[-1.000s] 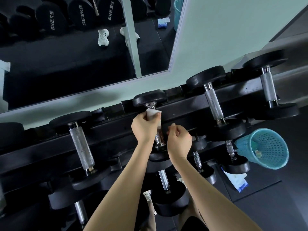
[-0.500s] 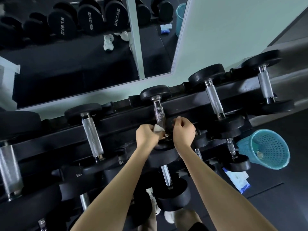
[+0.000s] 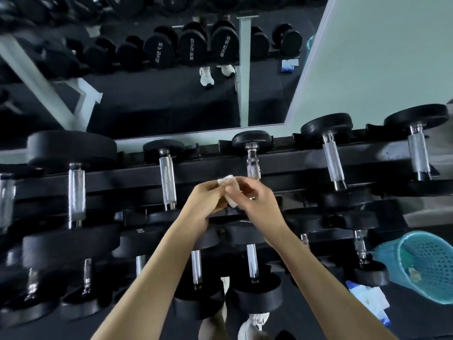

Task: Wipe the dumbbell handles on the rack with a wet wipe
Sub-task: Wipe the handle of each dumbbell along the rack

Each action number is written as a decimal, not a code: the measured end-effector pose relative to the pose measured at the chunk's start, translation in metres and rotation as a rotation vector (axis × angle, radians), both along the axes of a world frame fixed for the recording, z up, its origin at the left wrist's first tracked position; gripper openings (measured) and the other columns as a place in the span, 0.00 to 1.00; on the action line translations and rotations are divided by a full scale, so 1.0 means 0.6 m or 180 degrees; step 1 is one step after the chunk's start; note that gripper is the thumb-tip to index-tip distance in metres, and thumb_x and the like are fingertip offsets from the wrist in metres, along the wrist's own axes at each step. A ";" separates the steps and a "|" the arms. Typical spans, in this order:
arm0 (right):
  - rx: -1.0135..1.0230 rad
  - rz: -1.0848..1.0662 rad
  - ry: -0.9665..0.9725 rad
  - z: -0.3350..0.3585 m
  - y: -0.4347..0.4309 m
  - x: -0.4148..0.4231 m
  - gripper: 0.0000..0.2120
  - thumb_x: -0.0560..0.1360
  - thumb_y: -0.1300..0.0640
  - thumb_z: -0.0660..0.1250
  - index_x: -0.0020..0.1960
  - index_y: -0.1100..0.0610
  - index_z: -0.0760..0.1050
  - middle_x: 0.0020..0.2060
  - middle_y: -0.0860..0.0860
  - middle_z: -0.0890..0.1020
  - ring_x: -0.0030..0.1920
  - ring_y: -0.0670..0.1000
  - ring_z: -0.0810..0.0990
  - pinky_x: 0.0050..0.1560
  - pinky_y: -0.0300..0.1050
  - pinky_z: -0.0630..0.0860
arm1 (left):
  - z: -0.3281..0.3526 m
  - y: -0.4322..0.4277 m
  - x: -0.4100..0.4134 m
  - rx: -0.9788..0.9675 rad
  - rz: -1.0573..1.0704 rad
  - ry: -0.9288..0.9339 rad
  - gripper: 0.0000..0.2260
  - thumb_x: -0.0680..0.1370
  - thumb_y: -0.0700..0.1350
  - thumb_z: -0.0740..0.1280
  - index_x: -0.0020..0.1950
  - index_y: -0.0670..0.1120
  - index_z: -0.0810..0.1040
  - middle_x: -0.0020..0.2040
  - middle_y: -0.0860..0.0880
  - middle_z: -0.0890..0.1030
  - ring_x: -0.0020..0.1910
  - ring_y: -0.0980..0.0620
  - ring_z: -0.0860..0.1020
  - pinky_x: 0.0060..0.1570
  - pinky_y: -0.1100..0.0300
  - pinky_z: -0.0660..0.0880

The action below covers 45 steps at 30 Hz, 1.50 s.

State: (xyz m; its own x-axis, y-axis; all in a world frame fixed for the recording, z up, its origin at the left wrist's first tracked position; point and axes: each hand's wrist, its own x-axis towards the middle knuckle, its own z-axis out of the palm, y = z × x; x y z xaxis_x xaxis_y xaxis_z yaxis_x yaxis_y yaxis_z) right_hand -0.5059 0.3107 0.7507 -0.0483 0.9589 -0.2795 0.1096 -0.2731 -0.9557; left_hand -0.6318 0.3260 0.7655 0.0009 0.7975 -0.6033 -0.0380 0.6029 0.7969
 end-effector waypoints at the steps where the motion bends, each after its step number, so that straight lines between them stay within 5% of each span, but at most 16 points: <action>1: 0.0092 0.0176 -0.0179 0.003 -0.001 -0.010 0.09 0.72 0.51 0.71 0.51 0.52 0.80 0.44 0.46 0.83 0.46 0.45 0.81 0.49 0.43 0.79 | 0.004 -0.006 -0.010 -0.0029 0.0013 -0.0113 0.07 0.78 0.44 0.66 0.45 0.45 0.83 0.40 0.48 0.84 0.39 0.56 0.82 0.42 0.66 0.78; 5: 0.0251 0.0566 -0.0764 0.008 0.003 -0.045 0.11 0.71 0.48 0.72 0.49 0.54 0.79 0.44 0.46 0.81 0.44 0.45 0.79 0.45 0.42 0.75 | 0.016 -0.023 -0.061 -0.0281 0.0466 -0.0900 0.08 0.79 0.40 0.64 0.52 0.40 0.81 0.51 0.43 0.84 0.49 0.52 0.82 0.47 0.63 0.78; 9: 0.0282 0.0381 -0.0852 0.015 0.016 -0.081 0.08 0.73 0.49 0.69 0.40 0.51 0.74 0.32 0.44 0.76 0.31 0.41 0.71 0.34 0.35 0.66 | 0.020 -0.018 -0.113 -0.0358 0.0965 -0.1035 0.08 0.79 0.39 0.64 0.54 0.36 0.78 0.47 0.40 0.82 0.45 0.47 0.82 0.48 0.57 0.81; 16: -0.0040 -0.0339 -0.1338 -0.012 0.064 -0.184 0.04 0.77 0.56 0.63 0.47 0.57 0.72 0.36 0.48 0.77 0.35 0.45 0.72 0.31 0.36 0.65 | 0.007 0.041 -0.251 0.0222 0.0680 0.1157 0.07 0.78 0.40 0.65 0.52 0.44 0.81 0.43 0.51 0.81 0.41 0.53 0.79 0.47 0.56 0.80; 20: -0.0229 -0.0468 -0.1567 -0.031 0.097 -0.268 0.06 0.78 0.56 0.61 0.50 0.58 0.73 0.41 0.49 0.78 0.41 0.49 0.75 0.38 0.41 0.67 | 0.005 0.095 -0.315 0.1052 -0.0271 0.2367 0.08 0.78 0.42 0.64 0.53 0.47 0.82 0.48 0.52 0.83 0.46 0.56 0.78 0.47 0.64 0.72; 23: -0.0611 -0.0139 -0.1088 -0.045 0.103 -0.333 0.13 0.78 0.51 0.60 0.54 0.57 0.76 0.41 0.51 0.79 0.44 0.50 0.78 0.42 0.44 0.72 | -0.001 0.134 -0.339 0.1415 -0.0936 0.2746 0.11 0.79 0.44 0.64 0.59 0.47 0.80 0.55 0.51 0.82 0.51 0.53 0.79 0.49 0.65 0.70; 27: -0.0604 -0.1129 -0.1029 -0.068 0.092 -0.359 0.07 0.78 0.56 0.62 0.52 0.57 0.76 0.38 0.45 0.78 0.44 0.49 0.79 0.34 0.29 0.68 | -0.020 0.180 -0.353 0.1538 -0.1785 0.2628 0.16 0.80 0.48 0.62 0.67 0.50 0.74 0.65 0.51 0.76 0.65 0.52 0.72 0.61 0.61 0.67; 30: -0.0858 -0.1187 -0.0917 -0.080 0.095 -0.363 0.11 0.78 0.56 0.63 0.60 0.53 0.71 0.46 0.44 0.80 0.50 0.49 0.79 0.40 0.28 0.70 | -0.034 0.209 -0.341 0.1417 -0.2012 0.2338 0.18 0.80 0.52 0.62 0.69 0.50 0.73 0.67 0.52 0.75 0.68 0.52 0.70 0.63 0.59 0.66; 33: -0.0925 -0.0981 -0.1225 -0.094 0.098 -0.375 0.17 0.80 0.54 0.59 0.68 0.56 0.71 0.54 0.50 0.81 0.54 0.48 0.78 0.49 0.34 0.69 | -0.048 0.229 -0.332 0.1129 -0.1867 0.2102 0.17 0.78 0.53 0.64 0.66 0.51 0.75 0.66 0.52 0.76 0.68 0.52 0.70 0.60 0.62 0.66; 41: -0.0641 -0.1082 -0.1331 -0.069 0.166 -0.396 0.09 0.80 0.57 0.57 0.56 0.53 0.74 0.45 0.46 0.80 0.51 0.50 0.78 0.45 0.37 0.69 | -0.058 0.241 -0.323 0.0730 -0.1167 0.1540 0.12 0.74 0.50 0.71 0.57 0.52 0.82 0.57 0.54 0.82 0.60 0.55 0.76 0.52 0.64 0.70; 45: -0.0552 -0.0637 -0.1524 -0.074 0.128 -0.374 0.18 0.80 0.56 0.60 0.69 0.57 0.69 0.52 0.51 0.81 0.49 0.46 0.76 0.48 0.34 0.67 | -0.054 0.236 -0.323 0.0571 -0.0960 0.1374 0.11 0.73 0.49 0.72 0.54 0.53 0.83 0.55 0.55 0.83 0.57 0.57 0.76 0.54 0.63 0.70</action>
